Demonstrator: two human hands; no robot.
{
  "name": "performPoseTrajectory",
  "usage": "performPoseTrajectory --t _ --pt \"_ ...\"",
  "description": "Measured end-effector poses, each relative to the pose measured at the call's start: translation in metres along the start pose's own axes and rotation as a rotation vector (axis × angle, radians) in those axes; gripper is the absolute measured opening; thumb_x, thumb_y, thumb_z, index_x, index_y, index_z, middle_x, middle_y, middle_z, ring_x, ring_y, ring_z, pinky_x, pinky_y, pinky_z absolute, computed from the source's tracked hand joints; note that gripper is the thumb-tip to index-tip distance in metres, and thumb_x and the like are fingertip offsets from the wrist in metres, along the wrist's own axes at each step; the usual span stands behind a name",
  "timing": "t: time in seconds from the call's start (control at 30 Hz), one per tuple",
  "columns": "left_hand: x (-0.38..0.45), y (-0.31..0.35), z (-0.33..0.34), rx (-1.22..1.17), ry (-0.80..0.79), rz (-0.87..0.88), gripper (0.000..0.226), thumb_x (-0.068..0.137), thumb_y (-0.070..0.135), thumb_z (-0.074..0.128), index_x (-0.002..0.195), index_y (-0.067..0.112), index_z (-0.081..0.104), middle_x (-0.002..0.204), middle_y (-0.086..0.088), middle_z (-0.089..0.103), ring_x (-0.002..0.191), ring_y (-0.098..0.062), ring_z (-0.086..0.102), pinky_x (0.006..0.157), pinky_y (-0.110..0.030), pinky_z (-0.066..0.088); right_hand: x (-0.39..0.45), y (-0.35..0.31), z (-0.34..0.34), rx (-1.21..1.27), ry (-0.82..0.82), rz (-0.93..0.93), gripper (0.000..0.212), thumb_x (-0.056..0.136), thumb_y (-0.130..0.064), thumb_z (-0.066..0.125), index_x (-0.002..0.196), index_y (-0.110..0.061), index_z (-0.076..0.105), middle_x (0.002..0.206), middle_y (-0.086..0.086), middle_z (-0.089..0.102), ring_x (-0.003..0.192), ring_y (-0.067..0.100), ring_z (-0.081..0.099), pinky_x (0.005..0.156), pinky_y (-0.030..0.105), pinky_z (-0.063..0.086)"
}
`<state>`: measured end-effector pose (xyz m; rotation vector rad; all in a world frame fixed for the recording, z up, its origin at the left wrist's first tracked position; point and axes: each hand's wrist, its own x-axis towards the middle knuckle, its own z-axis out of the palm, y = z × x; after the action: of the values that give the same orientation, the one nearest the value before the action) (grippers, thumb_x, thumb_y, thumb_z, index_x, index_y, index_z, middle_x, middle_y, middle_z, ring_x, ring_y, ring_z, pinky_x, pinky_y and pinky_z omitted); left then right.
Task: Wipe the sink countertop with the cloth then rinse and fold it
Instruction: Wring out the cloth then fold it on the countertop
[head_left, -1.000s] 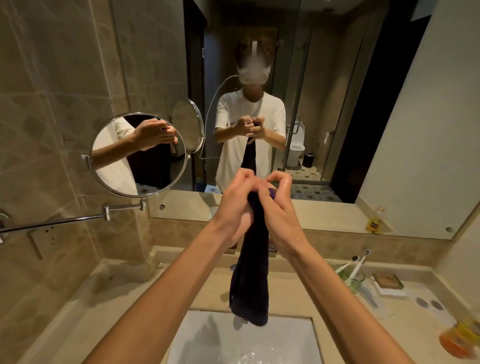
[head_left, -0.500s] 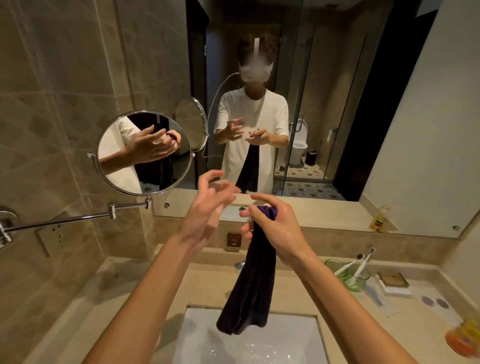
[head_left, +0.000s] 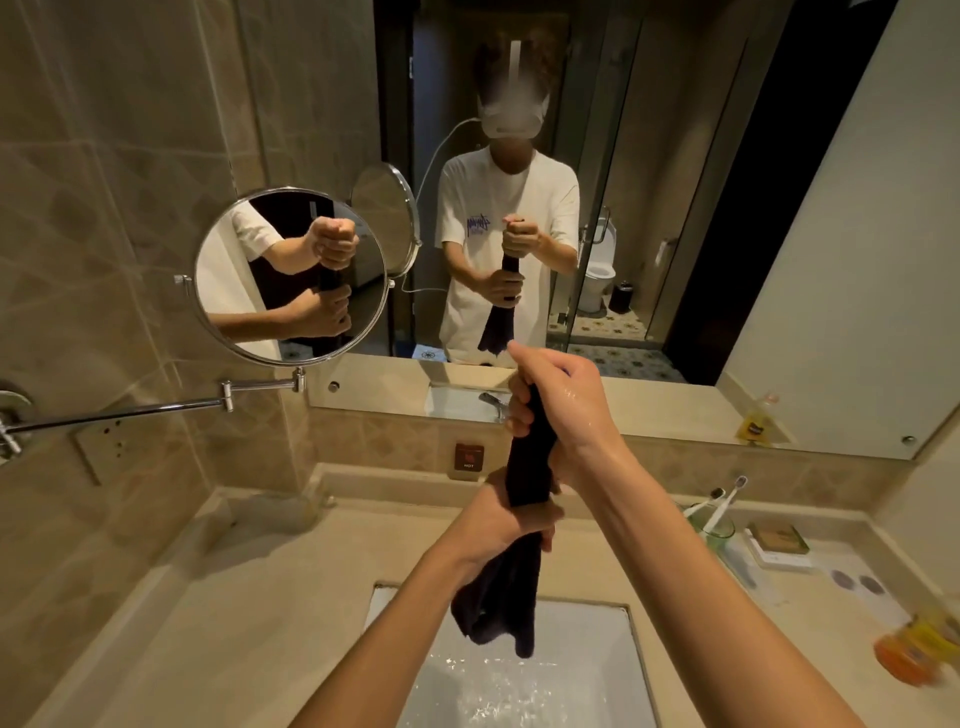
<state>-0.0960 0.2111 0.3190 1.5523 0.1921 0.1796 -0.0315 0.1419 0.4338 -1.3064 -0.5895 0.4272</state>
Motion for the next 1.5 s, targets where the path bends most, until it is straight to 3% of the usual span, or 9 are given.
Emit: performPoseTrajectory --t 0.13,0.3,0.53,0.67,0.9,1.03,1.23,1.4,1.5 --pt "-0.011 -0.053 -0.006 0.1 -0.052 -0.114 0.015 0.089 0.002 0.068 0.095 0.015 0.065 0.071 -0.005 0.07 0.069 -0.024 0.068 0.079 -0.052 0.06 0.009 -0.025 -0.001 0.029 -0.002 -0.057 0.045 0.099 -0.018 0.061 0.056 -0.016 0.048 0.057 0.003 0.042 0.047 0.016 0.039 0.046 0.026 0.034" --pt "-0.029 -0.089 -0.017 0.099 0.071 -0.168 0.008 0.097 0.003 0.062 0.101 0.011 0.062 0.077 -0.008 0.071 0.06 -0.016 0.062 0.052 -0.023 0.045 0.023 -0.046 -0.012 -0.02 -0.002 -0.082 0.042 0.099 -0.018 0.059 0.059 -0.014 0.049 0.058 0.003 0.042 0.05 0.016 0.039 0.048 0.027 0.033" --pt "-0.039 -0.098 -0.044 0.141 0.039 -0.117 0.019 0.096 0.002 0.064 0.101 0.019 0.067 0.076 0.001 0.065 0.071 -0.013 0.062 0.066 -0.024 0.048 0.046 -0.03 -0.044 0.036 0.137 0.011 0.036 0.098 -0.019 0.062 0.066 -0.016 0.047 0.058 0.003 0.041 0.048 0.016 0.038 0.049 0.029 0.033" --pt "-0.039 -0.09 -0.07 0.181 -0.022 -0.149 0.027 0.094 0.013 0.075 0.121 0.018 0.069 0.082 0.004 0.062 0.072 -0.012 0.059 0.067 -0.027 0.052 0.047 0.001 -0.081 -0.074 0.278 0.005 0.034 0.099 -0.024 0.063 0.07 -0.012 0.051 0.058 0.003 0.043 0.047 0.016 0.04 0.045 0.028 0.034" --pt "-0.024 -0.033 -0.1 0.284 -0.033 -0.198 0.022 0.101 0.027 0.067 0.122 0.022 0.063 0.077 0.004 0.063 0.057 -0.006 0.05 0.054 -0.021 0.041 0.028 0.06 -0.142 -0.202 0.437 0.098 0.038 0.101 -0.034 0.059 0.07 -0.014 0.055 0.056 0.0 0.05 0.051 0.017 0.048 0.054 0.033 0.041" --pt "-0.007 0.0 -0.079 0.44 -0.003 -0.148 0.05 0.107 0.054 0.038 0.111 0.01 0.06 0.074 -0.003 0.052 0.052 -0.007 0.044 0.047 -0.02 0.035 0.011 0.065 -0.125 -0.37 0.349 0.02 0.042 0.1 -0.041 0.059 0.069 -0.013 0.057 0.066 0.007 0.054 0.064 0.021 0.051 0.063 0.036 0.044" --pt "0.027 0.031 -0.039 0.476 0.013 -0.113 0.023 0.108 0.032 0.05 0.1 0.012 0.058 0.074 -0.006 0.056 0.055 -0.014 0.048 0.045 -0.023 0.035 -0.01 0.076 -0.069 -0.436 0.011 -0.183 0.032 0.105 -0.029 0.054 0.079 -0.015 0.066 0.075 -0.005 0.059 0.071 0.01 0.056 0.068 0.033 0.048" --pt "0.04 0.059 -0.022 0.314 0.04 -0.215 0.026 0.109 0.026 0.044 0.116 0.016 0.066 0.077 -0.004 0.059 0.058 -0.012 0.051 0.047 -0.023 0.038 -0.014 0.094 -0.04 -0.431 0.051 -0.288 0.022 0.107 -0.029 0.049 0.117 -0.019 0.066 0.114 -0.002 0.059 0.111 0.009 0.058 0.098 0.032 0.046" --pt "0.038 0.072 -0.024 0.215 -0.031 -0.273 0.029 0.109 0.028 0.041 0.104 0.006 0.058 0.091 -0.014 0.06 0.07 -0.021 0.059 0.059 -0.032 0.049 -0.018 0.095 -0.039 -0.429 -0.068 -0.238 0.05 0.093 -0.042 0.067 0.14 -0.034 0.051 0.137 -0.009 0.051 0.128 0.003 0.05 0.107 0.027 0.045"
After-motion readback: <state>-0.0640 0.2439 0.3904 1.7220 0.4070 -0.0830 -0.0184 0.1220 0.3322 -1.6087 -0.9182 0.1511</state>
